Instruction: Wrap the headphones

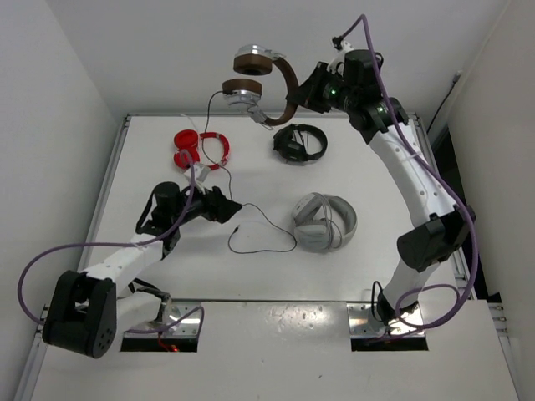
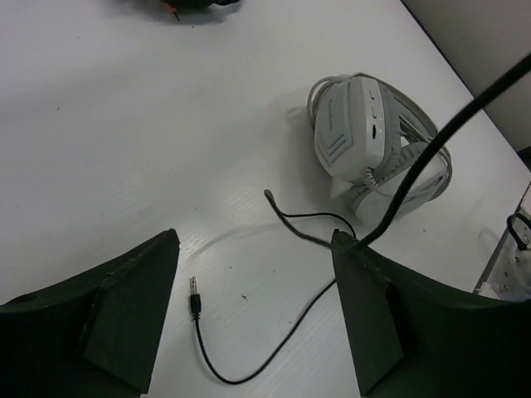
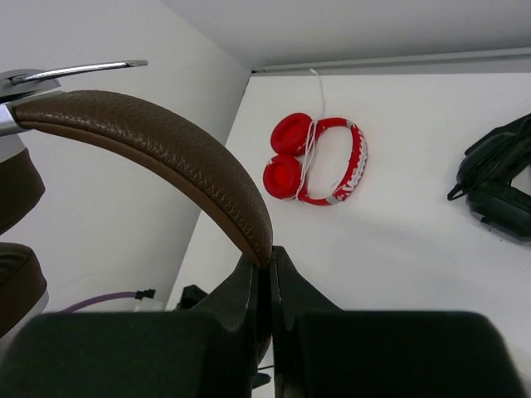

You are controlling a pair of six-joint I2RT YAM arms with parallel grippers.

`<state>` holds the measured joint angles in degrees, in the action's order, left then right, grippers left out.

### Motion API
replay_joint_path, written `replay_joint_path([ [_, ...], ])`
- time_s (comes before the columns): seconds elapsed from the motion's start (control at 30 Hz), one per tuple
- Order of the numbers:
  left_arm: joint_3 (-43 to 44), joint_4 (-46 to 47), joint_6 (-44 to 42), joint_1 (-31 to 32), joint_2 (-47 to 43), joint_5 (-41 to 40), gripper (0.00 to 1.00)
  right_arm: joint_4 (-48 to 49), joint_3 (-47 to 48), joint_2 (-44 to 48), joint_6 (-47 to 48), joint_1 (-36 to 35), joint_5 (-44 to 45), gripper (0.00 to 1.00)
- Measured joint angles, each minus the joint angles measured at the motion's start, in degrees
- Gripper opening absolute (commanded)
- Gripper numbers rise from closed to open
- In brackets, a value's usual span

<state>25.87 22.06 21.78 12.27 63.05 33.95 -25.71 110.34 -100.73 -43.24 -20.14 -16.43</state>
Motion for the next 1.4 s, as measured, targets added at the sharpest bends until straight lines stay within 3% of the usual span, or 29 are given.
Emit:
replay_joint_path([
  [0.27,-1.0,10.0,1.2,9.8,3.7,-8.5,0.70,0.8,-1.2,1.9,0.0,-0.1,1.3,0.00],
  [0.47,-1.4,13.3,1.3,11.1,4.8,-12.9,0.67,0.9,-2.6,1.9,0.0,-0.7,1.9,0.00],
  [0.67,-1.2,14.6,1.6,11.8,6.4,-17.9,0.43,1.2,-2.6,1.9,-0.2,-1.1,2.3,0.00],
  [0.73,-0.9,14.5,1.7,11.8,7.3,-18.4,0.23,1.2,-2.6,1.9,-0.2,-1.1,2.3,0.00],
  [0.83,0.1,13.9,1.5,11.8,8.1,-18.3,0.05,1.2,-2.6,1.8,-0.2,-1.0,2.9,0.00],
  [0.93,0.9,12.9,1.2,11.8,7.8,-18.2,0.00,1.2,-2.6,1.7,-0.2,-1.0,4.7,0.00],
  [1.13,4.6,0.8,-5.6,11.9,2.7,-17.0,0.00,-1.1,-2.7,1.5,4.1,-1.0,15.7,0.00],
  [1.4,16.7,-24.3,-27.1,10.9,-9.2,-9.9,0.00,0.3,-9.9,1.2,19.9,-4.9,34.4,0.00],
])
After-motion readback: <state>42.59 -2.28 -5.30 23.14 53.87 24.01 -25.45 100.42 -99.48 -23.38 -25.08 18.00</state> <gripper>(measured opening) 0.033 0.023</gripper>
